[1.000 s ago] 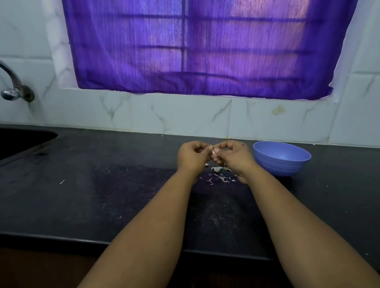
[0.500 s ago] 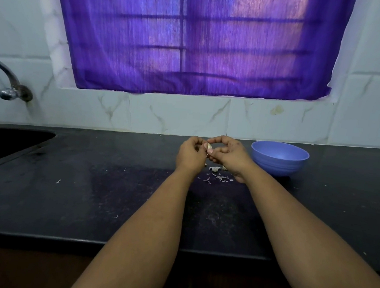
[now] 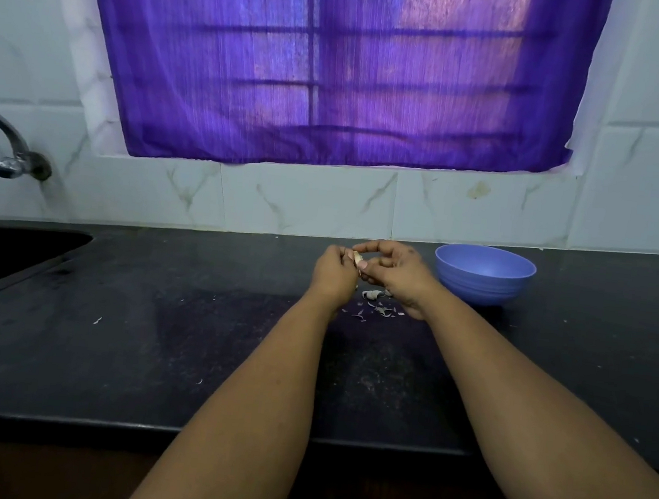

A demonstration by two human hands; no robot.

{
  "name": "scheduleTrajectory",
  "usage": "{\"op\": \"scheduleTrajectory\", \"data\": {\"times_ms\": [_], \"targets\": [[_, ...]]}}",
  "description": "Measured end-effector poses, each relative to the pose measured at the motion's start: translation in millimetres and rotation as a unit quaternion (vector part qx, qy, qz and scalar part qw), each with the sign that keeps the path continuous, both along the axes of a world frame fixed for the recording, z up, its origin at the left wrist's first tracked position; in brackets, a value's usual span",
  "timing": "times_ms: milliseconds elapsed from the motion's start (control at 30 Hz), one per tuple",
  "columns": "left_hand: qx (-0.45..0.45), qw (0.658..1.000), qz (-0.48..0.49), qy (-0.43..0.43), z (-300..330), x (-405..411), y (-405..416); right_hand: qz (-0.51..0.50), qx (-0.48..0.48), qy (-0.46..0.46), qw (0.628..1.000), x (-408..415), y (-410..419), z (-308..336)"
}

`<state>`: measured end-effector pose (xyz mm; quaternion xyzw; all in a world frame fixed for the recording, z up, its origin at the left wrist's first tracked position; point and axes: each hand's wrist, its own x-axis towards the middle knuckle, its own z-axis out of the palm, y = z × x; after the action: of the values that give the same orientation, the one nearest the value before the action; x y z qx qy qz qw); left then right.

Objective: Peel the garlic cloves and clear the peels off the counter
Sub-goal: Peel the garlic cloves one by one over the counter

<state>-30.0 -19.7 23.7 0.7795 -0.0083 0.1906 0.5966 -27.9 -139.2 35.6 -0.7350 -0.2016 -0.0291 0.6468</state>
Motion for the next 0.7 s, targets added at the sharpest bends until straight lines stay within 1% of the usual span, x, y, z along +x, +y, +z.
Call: {"op": "scheduleTrajectory", "data": {"times_ms": [100,167,233,367,433,500,633,700], "targets": [[-0.019,1.0,0.011,0.001,-0.2,-0.5,1.6,-0.002,0.015,0.013,1.0,0.6,-1.5,0.8],[-0.004,1.0,0.021,-0.004,-0.1,-0.1,3.5,-0.004,0.034,0.027,0.999,0.8,-3.6,1.3],[0.044,0.999,0.029,-0.003,-0.6,0.2,4.7,-0.01,0.059,0.042,0.997,1.2,-5.0,1.7],[0.157,0.986,0.034,0.04,-4.3,1.4,7.2,-0.014,0.089,0.058,0.994,0.8,-4.9,3.1],[0.212,0.976,0.035,0.047,-5.6,1.2,8.5,-0.027,0.075,0.05,0.996,0.5,-5.3,3.4],[0.24,0.968,0.041,0.065,-5.7,0.8,9.6,-0.046,0.055,0.038,0.997,0.7,-6.4,3.3],[0.271,0.954,0.059,0.109,-5.0,1.9,10.8,-0.095,0.0,-0.002,0.996,4.4,-7.9,1.3],[0.265,0.954,0.059,0.124,-4.3,1.2,10.5,-0.117,-0.018,-0.022,0.993,7.0,-9.8,0.2]]}}
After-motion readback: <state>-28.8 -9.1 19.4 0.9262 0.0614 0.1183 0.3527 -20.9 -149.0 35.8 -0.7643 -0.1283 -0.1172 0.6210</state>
